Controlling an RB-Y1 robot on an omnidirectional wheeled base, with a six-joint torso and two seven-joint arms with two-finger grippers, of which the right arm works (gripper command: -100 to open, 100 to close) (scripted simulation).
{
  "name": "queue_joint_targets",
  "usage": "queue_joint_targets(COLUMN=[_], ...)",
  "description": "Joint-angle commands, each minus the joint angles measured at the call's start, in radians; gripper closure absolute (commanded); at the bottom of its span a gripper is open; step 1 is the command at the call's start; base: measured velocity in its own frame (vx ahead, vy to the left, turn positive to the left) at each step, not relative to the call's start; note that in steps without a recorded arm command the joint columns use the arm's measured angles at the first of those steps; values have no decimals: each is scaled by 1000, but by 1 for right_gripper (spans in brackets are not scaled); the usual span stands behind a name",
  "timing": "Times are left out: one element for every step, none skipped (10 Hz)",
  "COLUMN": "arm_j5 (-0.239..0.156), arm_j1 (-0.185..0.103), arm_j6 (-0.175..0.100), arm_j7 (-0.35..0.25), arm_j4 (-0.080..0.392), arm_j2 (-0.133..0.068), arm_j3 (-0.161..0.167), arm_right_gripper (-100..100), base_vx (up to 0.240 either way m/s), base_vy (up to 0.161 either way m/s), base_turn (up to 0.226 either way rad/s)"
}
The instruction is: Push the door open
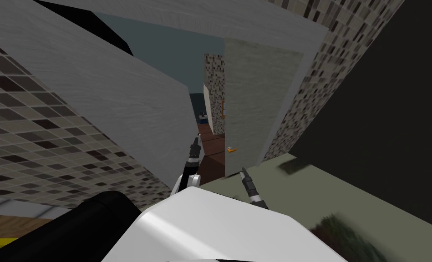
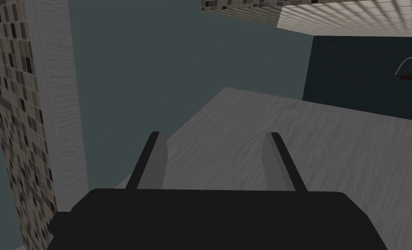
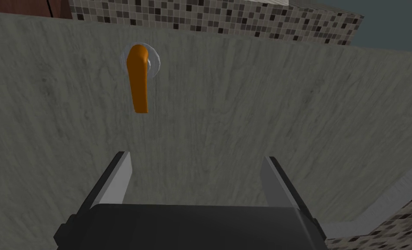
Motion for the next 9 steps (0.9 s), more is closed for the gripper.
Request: queue_joint_targets(arm_j5=[9,13,17,25,32,38,47,54,56], arm_j1=[-6,-8,-9,-13,-16,-19,-23,-26,-27], arm_j6=[-9,-14,-18,-26,-35,-42,-52,-59,-62], arm_j7=[-7,-9,-10,-13,-16,-18,-22,-24,-25], arm_j4=[31,44,57,83,108,128,159,180,187], arm_j2=[-4,-4,-5,-5,-6,-6,-7,-7,-7], arm_j3=[9,13,17,25,32,39,48,55,57], arm_right_gripper=[-100,-100,-100,-100,-100,-100,-100,-100,-100], base_vx=[159,114,98,120,183,202,238,275,190], base_vy=[-62,-48,-44,-49,-68,-91,-88,-66,-37], base_turn=[11,6,4,6,9,7,13,12,7])
